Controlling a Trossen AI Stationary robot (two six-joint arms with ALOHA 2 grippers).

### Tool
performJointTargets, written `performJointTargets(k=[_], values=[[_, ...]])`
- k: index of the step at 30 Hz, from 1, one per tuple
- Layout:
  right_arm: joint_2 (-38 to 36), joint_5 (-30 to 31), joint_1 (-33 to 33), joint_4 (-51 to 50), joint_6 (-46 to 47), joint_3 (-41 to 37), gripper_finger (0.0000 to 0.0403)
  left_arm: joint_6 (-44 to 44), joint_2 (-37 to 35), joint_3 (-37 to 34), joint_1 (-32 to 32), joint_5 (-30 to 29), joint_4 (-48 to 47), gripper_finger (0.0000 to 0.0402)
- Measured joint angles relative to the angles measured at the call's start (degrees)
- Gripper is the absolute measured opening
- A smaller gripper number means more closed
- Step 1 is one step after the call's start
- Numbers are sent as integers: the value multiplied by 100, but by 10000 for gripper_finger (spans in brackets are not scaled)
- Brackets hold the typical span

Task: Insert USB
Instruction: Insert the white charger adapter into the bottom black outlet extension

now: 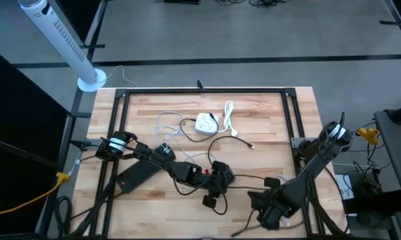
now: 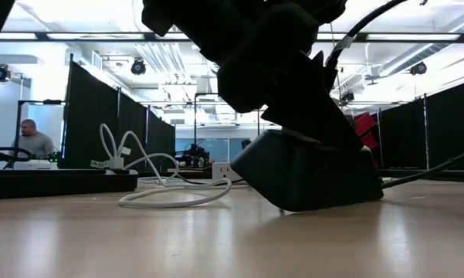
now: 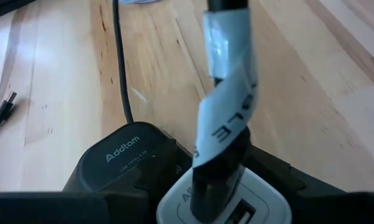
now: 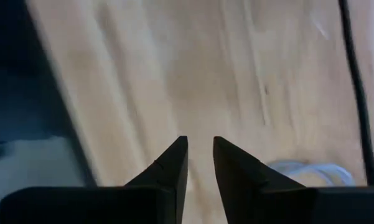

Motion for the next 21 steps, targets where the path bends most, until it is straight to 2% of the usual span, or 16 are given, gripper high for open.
performJointTargets(k=[3, 8, 11, 15, 21], values=[[-464, -126, -345, 296, -25, -182, 59, -10, -25, 0, 0, -70, 0, 150], [-1110, -1118, -859, 1679, -273, -663, 60, 82, -53, -11, 0, -89, -101, 150], [-1353, -1474, -919, 2581, -380, -944, 65, 104, -73, -75, -4, -85, -92, 150], [-1340, -1904, -877, 3284, -406, -1235, 56, 256, -143, -173, 3, 290, 52, 150], [-1092, -2091, -795, 4846, -891, -1483, 18, 221, -144, -186, 68, 700, 298, 150]])
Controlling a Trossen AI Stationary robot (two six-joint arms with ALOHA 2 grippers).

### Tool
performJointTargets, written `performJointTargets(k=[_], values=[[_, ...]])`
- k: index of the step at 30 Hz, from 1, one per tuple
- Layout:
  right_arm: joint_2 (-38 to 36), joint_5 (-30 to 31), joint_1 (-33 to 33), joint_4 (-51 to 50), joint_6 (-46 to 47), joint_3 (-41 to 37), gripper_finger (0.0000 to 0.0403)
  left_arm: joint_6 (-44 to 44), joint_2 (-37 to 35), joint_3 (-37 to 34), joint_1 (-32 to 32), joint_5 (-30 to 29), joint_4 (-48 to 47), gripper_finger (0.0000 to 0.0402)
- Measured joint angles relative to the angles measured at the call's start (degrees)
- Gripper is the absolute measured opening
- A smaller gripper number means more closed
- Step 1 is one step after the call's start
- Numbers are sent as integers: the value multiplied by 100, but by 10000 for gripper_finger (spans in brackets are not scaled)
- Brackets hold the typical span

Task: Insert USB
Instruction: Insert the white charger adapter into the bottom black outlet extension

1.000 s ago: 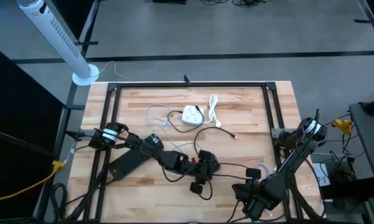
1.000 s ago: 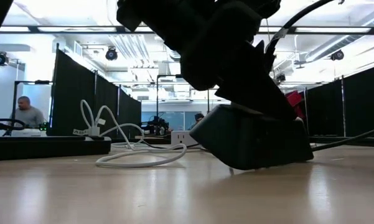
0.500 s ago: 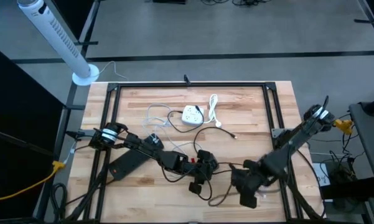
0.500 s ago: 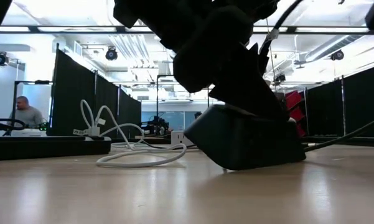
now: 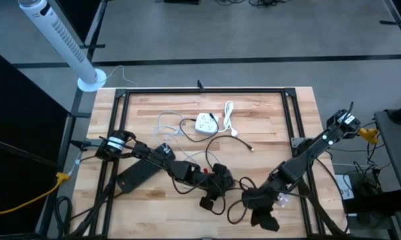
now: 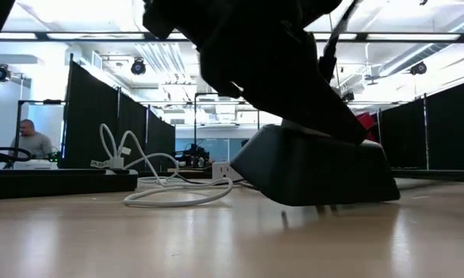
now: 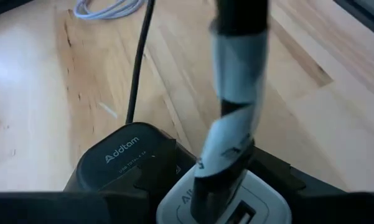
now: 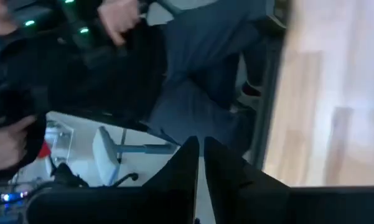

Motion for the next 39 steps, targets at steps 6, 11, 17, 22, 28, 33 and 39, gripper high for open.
performJointTargets(k=[6, 11, 17, 22, 28, 33, 39], values=[[52, -53, 178, 694, -467, 1, 9, -136, 7, -134, 77, -46, 238, 150], [44, -77, 302, 1419, -906, 13, 8, -332, -11, -443, 103, -64, 684, 150], [37, -12, 308, 3097, -2086, 47, 8, -595, -46, -803, 153, -51, 1195, 150], [-358, 1169, 288, 2553, -2906, 62, 8, -623, -41, -839, 142, -54, 1273, 150], [-1328, 4154, 1091, 187, -2296, 56, 8, -735, -28, -854, 94, -98, 1429, 150], [-1595, 6684, 2261, -1870, -398, 58, 8, -743, -28, -850, 88, -60, 1353, 150], [-1039, 6343, 2856, -5091, 3997, -37, 22, -784, -105, -856, 55, -62, 1211, 150]])
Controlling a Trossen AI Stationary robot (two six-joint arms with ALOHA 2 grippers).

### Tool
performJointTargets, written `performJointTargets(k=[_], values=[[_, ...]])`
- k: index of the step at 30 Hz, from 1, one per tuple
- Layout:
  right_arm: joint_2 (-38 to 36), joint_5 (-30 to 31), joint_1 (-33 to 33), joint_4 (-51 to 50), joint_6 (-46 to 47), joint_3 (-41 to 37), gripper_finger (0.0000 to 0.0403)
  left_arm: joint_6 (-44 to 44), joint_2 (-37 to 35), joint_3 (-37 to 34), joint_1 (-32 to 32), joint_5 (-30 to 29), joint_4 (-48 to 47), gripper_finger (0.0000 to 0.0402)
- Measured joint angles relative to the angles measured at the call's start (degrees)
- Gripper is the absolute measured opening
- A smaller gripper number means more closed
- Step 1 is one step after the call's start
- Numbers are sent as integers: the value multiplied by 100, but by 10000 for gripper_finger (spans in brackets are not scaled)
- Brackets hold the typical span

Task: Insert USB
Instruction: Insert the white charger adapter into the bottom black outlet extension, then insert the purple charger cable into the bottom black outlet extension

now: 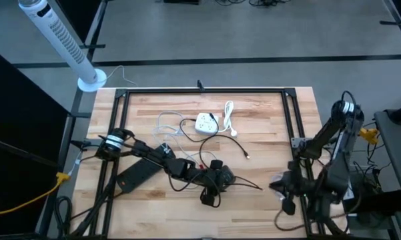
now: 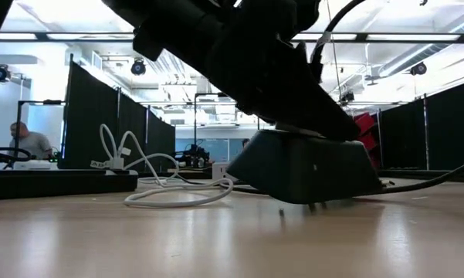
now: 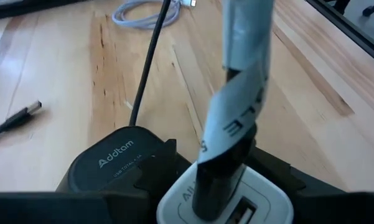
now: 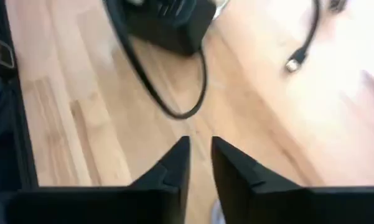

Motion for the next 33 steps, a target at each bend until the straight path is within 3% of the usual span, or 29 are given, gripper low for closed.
performJointTargets(k=[2, 5, 11, 16, 20, 23, 26, 33], values=[[264, -428, -1, -161, 362, -30, 43, -45, -86, -8, -35, 0, -98, 150], [641, -532, -85, 185, 246, -23, 88, -73, -162, -16, -107, 34, -236, 164], [1190, -1306, -309, 255, -192, -22, 178, 3, -322, -31, -299, 72, -618, 280], [1494, -1953, -420, 175, -189, -23, 221, -20, -541, -38, -517, 42, -663, 339], [1574, -2384, -587, -73, 737, -202, 233, -141, -814, -23, -712, 42, -834, 359], [1491, -3131, -837, 72, 1288, -480, 231, -312, -1036, -20, -880, 33, -1114, 362], [1489, -3635, -964, 523, 881, -671, 223, -493, -1270, -20, -1051, 12, -1501, 357], [1516, -3653, -1282, 1923, 54, -1034, 204, -1586, -1809, -15, -1524, 390, -2551, 350]])
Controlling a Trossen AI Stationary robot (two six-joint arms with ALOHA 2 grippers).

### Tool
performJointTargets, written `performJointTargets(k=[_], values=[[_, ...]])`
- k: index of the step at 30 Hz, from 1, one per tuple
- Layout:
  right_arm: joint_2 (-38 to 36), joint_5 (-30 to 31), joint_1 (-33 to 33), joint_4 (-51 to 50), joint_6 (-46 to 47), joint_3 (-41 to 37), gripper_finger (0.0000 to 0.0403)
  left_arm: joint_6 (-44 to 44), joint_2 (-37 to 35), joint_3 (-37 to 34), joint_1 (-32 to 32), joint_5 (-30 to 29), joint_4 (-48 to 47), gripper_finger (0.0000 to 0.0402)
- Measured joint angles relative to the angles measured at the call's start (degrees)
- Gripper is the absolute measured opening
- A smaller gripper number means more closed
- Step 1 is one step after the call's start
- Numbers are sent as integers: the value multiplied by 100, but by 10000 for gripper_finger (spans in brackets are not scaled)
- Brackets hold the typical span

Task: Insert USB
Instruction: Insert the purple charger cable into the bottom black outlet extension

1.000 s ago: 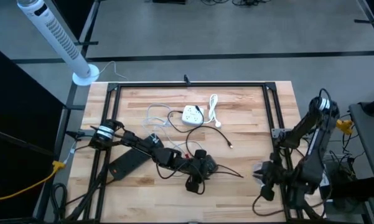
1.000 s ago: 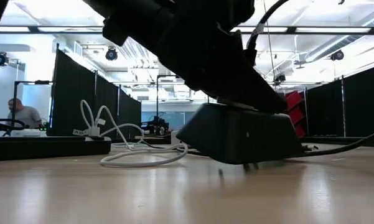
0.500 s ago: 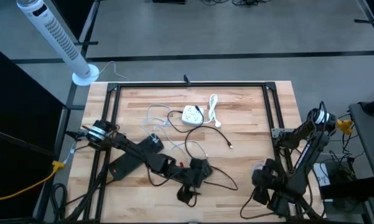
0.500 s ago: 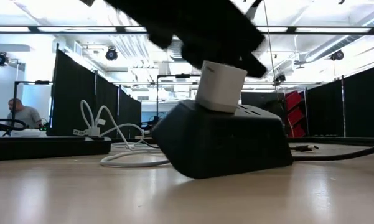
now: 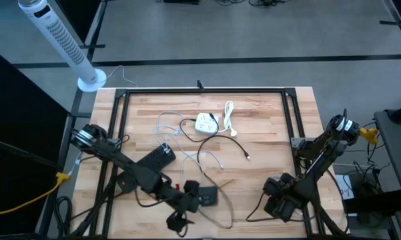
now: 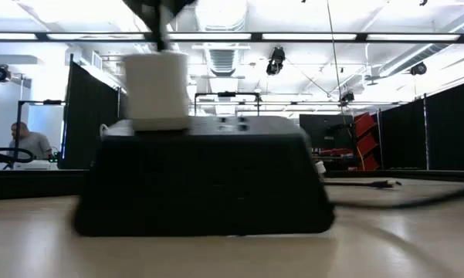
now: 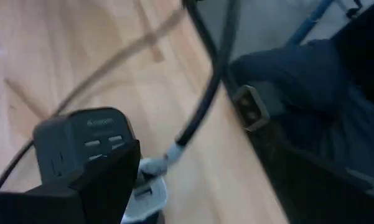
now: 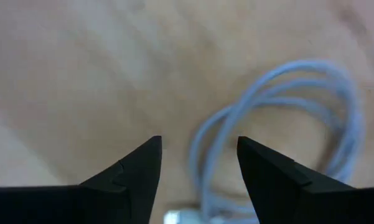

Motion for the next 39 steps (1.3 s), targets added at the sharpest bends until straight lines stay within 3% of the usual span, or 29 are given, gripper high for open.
performJointTargets(k=[10, 13, 16, 19, 21, 26, 29, 33, 39], values=[[43, -307, -377, -107, -341, -58, 146, 248, -131, 8, -206, -473, 249, 350], [43, -401, -382, 0, -587, -80, 94, 322, -136, 8, -190, -913, 236, 350], [60, -408, -375, 302, -909, -82, 21, 318, -142, 10, -180, -982, 95, 350], [32, -407, -437, 852, -1589, 122, 15, 262, -214, 13, -182, -973, -421, 350], [-118, -159, -503, 805, -1997, 420, 16, 139, -351, 13, -169, -974, -913, 350], [-428, 1274, -560, 751, -3503, 1176, 3, -233, -669, -5, -101, -1331, -1715, 350], [-602, 2122, -593, 850, -4577, 1563, 6, 83, -709, -185, -27, -1774, -1283, 350], [-663, 3058, -617, 1384, -6328, 1939, 3, 882, -698, -868, 166, -1881, 307, 339], [-705, 3306, -698, 2856, -8357, 2127, 3, 1361, -715, -1837, 499, -1882, 2206, 298]])
